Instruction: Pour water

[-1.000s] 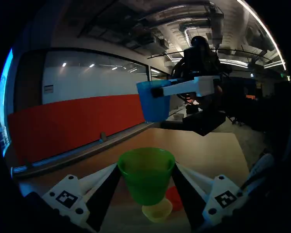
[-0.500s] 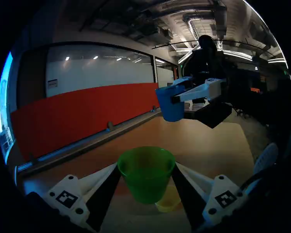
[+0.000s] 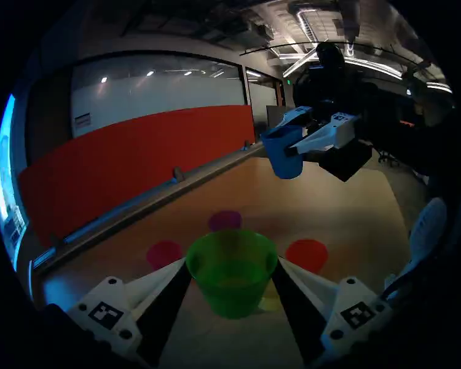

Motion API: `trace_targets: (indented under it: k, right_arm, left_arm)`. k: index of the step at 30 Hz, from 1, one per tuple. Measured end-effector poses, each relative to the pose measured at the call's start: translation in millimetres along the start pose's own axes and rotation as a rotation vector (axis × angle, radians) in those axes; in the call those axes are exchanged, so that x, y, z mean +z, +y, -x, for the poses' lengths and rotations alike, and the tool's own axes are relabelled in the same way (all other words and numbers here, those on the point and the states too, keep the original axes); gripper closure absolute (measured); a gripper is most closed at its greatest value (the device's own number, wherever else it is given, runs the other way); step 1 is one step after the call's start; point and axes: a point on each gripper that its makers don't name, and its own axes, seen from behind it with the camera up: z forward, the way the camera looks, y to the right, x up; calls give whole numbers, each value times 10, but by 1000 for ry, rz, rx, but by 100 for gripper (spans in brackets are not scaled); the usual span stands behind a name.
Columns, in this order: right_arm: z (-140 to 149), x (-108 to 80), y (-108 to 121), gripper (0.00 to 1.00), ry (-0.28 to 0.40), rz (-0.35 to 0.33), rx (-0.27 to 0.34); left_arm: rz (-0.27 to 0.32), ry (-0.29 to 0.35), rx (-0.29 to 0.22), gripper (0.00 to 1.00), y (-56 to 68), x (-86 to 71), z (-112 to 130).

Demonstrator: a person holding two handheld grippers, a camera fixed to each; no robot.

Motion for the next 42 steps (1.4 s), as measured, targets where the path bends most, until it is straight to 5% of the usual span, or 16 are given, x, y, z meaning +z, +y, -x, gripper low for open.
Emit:
trace_targets:
  k: [27, 42]
  right_arm:
    - [1002, 201, -79, 8, -197, -45, -24]
    - [1324, 285, -84, 8, -248, -48, -32]
  left_arm:
    - [30, -236, 20, 13, 61, 45, 875]
    - [55, -270, -3, 13, 122, 148, 1033]
